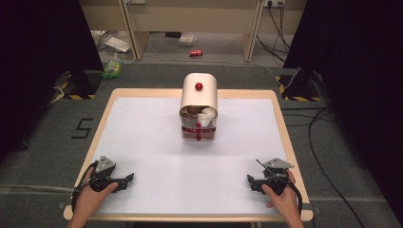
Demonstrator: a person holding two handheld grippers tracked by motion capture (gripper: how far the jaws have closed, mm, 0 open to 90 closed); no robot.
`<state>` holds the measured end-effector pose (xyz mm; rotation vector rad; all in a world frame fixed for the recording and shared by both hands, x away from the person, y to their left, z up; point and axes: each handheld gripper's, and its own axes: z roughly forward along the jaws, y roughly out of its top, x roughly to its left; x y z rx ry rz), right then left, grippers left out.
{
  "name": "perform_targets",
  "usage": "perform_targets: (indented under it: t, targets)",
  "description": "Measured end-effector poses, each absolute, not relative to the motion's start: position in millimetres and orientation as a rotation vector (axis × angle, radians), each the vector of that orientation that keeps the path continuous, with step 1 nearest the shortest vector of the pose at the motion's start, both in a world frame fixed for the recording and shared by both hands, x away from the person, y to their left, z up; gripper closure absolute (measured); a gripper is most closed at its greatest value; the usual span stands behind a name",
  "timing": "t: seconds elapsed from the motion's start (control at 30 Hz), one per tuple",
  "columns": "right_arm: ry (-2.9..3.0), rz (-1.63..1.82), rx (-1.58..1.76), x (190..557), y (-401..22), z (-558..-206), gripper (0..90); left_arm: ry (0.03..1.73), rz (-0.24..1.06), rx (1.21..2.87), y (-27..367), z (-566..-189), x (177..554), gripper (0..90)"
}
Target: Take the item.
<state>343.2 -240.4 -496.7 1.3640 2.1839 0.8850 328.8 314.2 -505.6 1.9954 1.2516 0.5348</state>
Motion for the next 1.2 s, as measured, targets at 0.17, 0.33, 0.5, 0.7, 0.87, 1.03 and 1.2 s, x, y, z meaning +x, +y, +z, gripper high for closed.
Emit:
perform_targets:
  t: [0.17,0.33,0.5,0.7,0.87,1.03,1.2]
  targets:
    - [2.181,0.904,1.352,342,-239,-495,10.7,1.252,0.534,1.995,314,-506,329,12.8]
    - [2.199,0.919,1.285,341,-234,-491,13.0,1.252,0.535,1.995,314,-506,329,12.8]
    - [2.206,0.964,1.199,338,-221,-483,16.6,1.252,0.535,1.995,314,-506,329,12.8]
    - [2.212,1.000,1.147,343,-208,-474,15.4,1.252,0.534,1.995,314,-506,329,12.8]
    - [2.214,1.007,1.126,349,-199,-468,15.5,1.252,0.534,1.995,314,-506,329,12.8]
    - [2.229,1.010,1.097,356,-186,-461,15.6,1.252,0.534,1.995,314,-506,329,12.8]
    - [2.242,1.030,1.053,361,-172,-449,16.0,1.253,0.534,1.994,314,-506,329,12.8]
